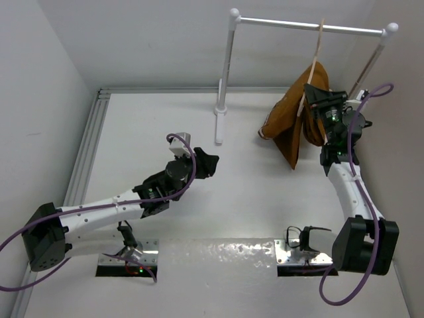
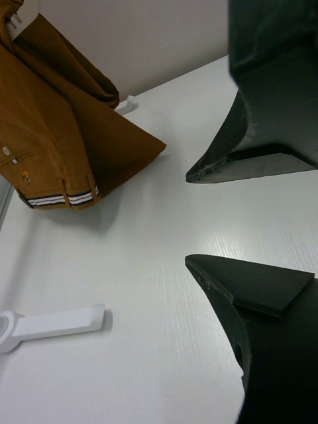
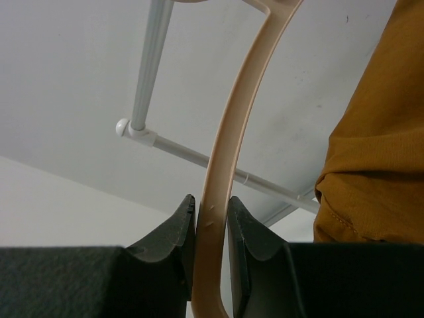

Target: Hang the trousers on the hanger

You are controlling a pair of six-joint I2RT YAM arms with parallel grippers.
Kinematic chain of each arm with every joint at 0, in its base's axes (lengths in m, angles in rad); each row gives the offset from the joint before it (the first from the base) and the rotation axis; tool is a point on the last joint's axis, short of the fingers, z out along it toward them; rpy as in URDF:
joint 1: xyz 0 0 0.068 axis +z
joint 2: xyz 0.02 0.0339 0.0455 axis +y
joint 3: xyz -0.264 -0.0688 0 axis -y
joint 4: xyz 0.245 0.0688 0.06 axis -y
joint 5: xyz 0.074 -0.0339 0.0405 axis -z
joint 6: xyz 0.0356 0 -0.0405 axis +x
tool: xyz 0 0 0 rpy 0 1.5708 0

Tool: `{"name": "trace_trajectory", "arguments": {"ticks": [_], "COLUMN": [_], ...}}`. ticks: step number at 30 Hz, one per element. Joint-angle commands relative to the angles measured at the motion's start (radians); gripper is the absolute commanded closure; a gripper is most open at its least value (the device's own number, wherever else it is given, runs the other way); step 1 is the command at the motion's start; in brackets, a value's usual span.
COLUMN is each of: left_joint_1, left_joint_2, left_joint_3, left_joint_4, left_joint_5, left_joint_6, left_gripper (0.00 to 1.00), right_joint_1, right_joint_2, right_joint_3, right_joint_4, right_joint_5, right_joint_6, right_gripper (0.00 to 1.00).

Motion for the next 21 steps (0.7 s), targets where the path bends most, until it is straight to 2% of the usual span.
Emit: {"name": "trace_trajectory", "arguments": {"ticks": [1, 2, 3, 5, 6, 8, 9, 15, 18, 21], "left_joint_1": [-0.004, -0.004, -0.004, -0.004, -0.004, -0.004, -0.004, -0.004, -0.004, -0.004], "left_joint_2": [-0.002, -0.002, -0.001, -0.001, -0.001, -0.002, -0.004, -0.015, -0.042, -0.104], "left_joint_3": [-0.001, 0.001, 0.002, 0.012, 0.015, 0.024, 0.030, 0.064, 0.067, 0.065], "left_joint_4": [0.025, 0.025, 0.022, 0.013, 0.004, -0.009, -0.021, -0.081, -0.121, -0.153], "left_joint_5": [0.001, 0.001, 0.001, 0.001, 0.001, -0.003, -0.004, 0.011, 0.020, 0.028], "left_joint_6": [0.000, 0.000, 0.003, 0.006, 0.009, 0.011, 0.012, 0.014, 0.011, 0.006], "left_gripper": [0.55, 0.55, 0.55, 0.55, 0.55, 0.55, 0.55, 0.55, 0.54, 0.54], "right_joint_1": [-0.010, -0.010, -0.010, -0.010, -0.009, -0.010, -0.010, -0.010, -0.010, -0.010], "right_joint_2": [-0.020, -0.022, -0.025, -0.034, -0.039, -0.054, -0.081, -0.253, -0.354, -0.440], "right_joint_3": [0.067, 0.064, 0.060, 0.063, 0.072, 0.081, 0.086, 0.100, 0.103, 0.061], "right_joint_4": [0.139, 0.130, 0.121, 0.058, 0.017, -0.028, -0.072, -0.294, -0.423, -0.502], "right_joint_5": [-0.015, -0.015, -0.012, -0.002, 0.002, 0.013, 0.022, 0.097, 0.056, -0.059], "right_joint_6": [-0.023, -0.029, -0.037, -0.075, -0.091, -0.134, -0.152, -0.334, -0.396, -0.437], "right_gripper": [0.79, 0.78, 0.55, 0.37, 0.25, 0.13, 0.02, 0.01, 0.01, 0.01]}}
